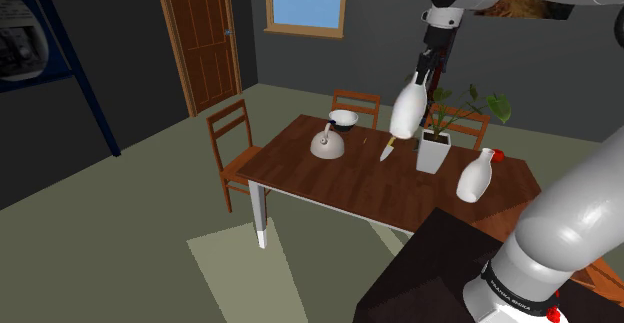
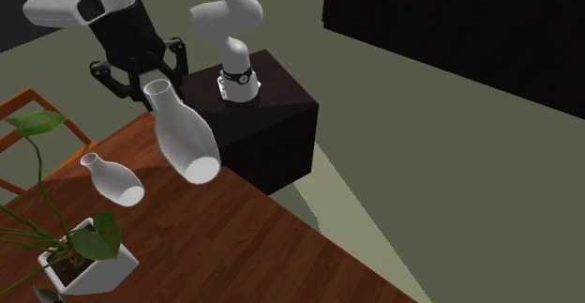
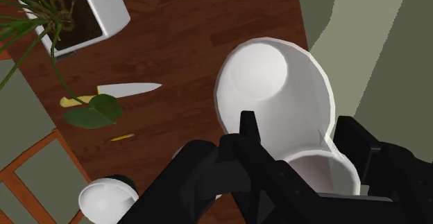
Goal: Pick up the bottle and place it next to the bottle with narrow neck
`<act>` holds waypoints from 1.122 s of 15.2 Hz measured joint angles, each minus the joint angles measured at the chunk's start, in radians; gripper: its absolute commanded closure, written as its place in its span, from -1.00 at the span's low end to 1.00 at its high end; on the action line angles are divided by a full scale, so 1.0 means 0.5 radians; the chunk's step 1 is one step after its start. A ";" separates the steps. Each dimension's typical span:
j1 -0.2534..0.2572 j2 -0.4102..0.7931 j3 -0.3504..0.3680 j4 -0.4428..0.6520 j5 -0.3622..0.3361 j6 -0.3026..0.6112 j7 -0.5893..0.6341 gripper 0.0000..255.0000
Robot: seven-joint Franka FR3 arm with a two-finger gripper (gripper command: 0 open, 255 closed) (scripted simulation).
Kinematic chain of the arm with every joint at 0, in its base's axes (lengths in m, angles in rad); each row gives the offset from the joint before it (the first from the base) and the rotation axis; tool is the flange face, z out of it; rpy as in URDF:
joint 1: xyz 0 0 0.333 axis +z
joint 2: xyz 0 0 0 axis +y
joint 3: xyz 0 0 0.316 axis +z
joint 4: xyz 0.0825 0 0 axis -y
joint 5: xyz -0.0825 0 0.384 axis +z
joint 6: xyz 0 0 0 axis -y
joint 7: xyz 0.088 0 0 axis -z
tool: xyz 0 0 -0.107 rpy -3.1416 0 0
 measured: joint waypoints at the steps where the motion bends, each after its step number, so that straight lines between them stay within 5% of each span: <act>1: -0.020 -0.052 -0.020 -0.060 -0.021 0.011 -0.034 1.00; 12: -0.228 -0.311 -0.309 -0.214 -0.180 -0.060 -0.478 1.00; 17: -0.256 -0.345 -0.349 -0.354 -0.208 0.050 -0.525 1.00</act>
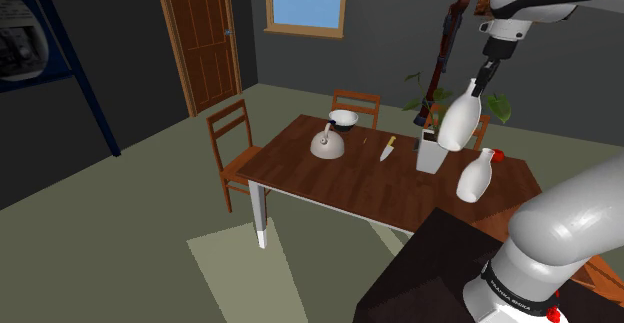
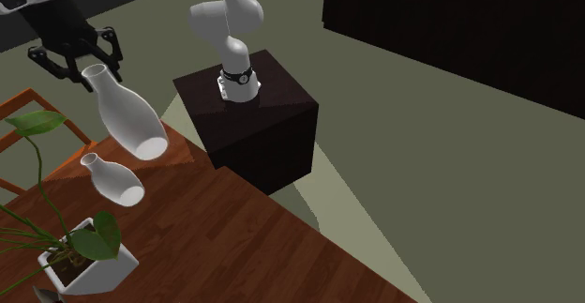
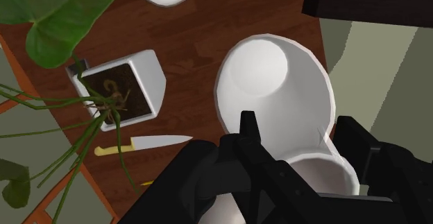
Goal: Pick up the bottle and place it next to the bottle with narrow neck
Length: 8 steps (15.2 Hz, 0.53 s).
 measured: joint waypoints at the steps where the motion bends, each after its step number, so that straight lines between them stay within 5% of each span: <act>1: 0.000 0.002 -0.003 -0.021 0.000 0.023 -0.001 1.00; 8: -0.010 0.005 -0.028 -0.205 -0.012 0.211 -0.008 1.00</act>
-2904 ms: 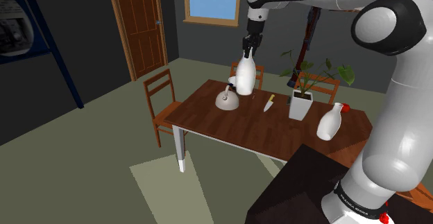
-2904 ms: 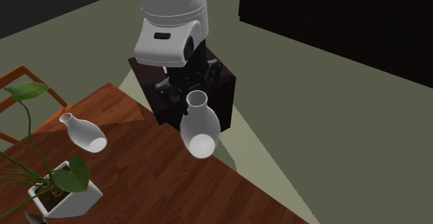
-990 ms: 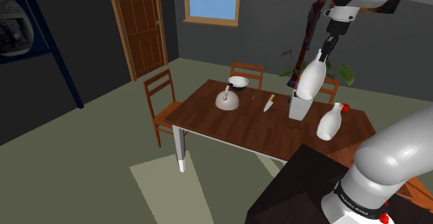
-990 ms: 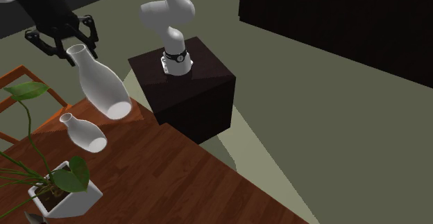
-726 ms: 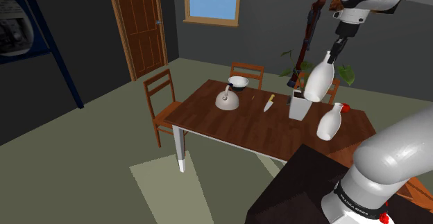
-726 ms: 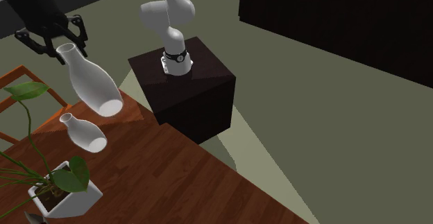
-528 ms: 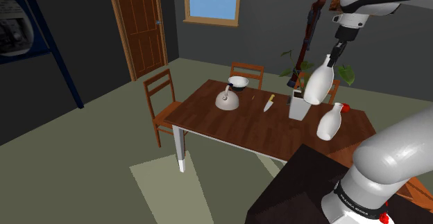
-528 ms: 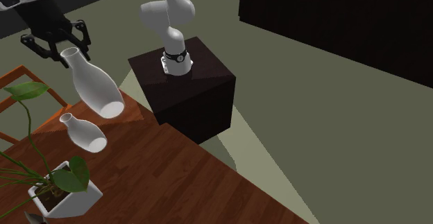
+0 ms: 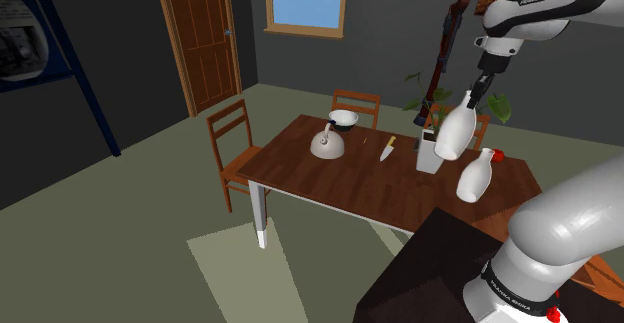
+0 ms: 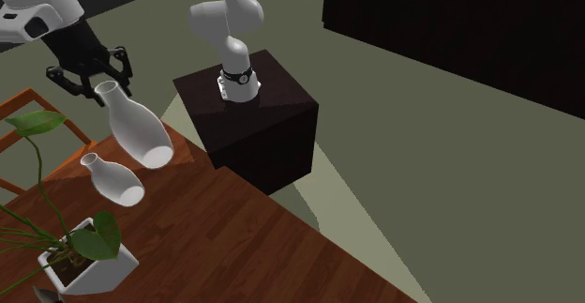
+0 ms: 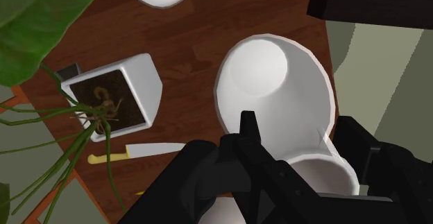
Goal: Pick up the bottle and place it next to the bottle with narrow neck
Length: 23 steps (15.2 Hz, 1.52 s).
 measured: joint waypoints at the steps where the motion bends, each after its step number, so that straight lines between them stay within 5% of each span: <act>1: -0.001 0.003 -0.003 -0.023 -0.001 0.025 -0.001 1.00; 23: 0.011 0.195 -0.125 -0.466 0.043 0.645 -0.082 1.00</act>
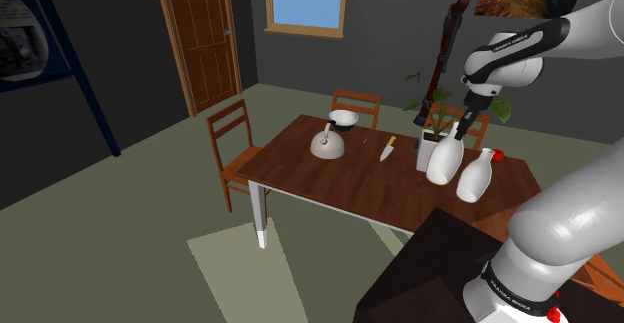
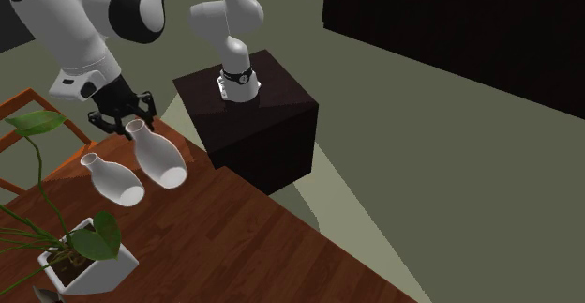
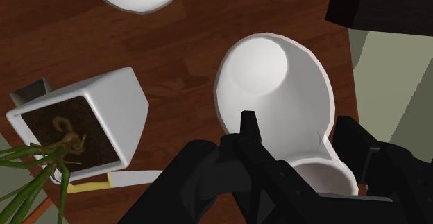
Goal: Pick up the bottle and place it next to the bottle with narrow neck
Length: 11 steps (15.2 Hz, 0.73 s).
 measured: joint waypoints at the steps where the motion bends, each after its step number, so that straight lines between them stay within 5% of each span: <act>1: -0.001 0.008 -0.007 -0.020 0.002 0.027 -0.007 1.00; 11: 0.036 0.188 -0.071 -0.162 0.104 0.327 -0.095 1.00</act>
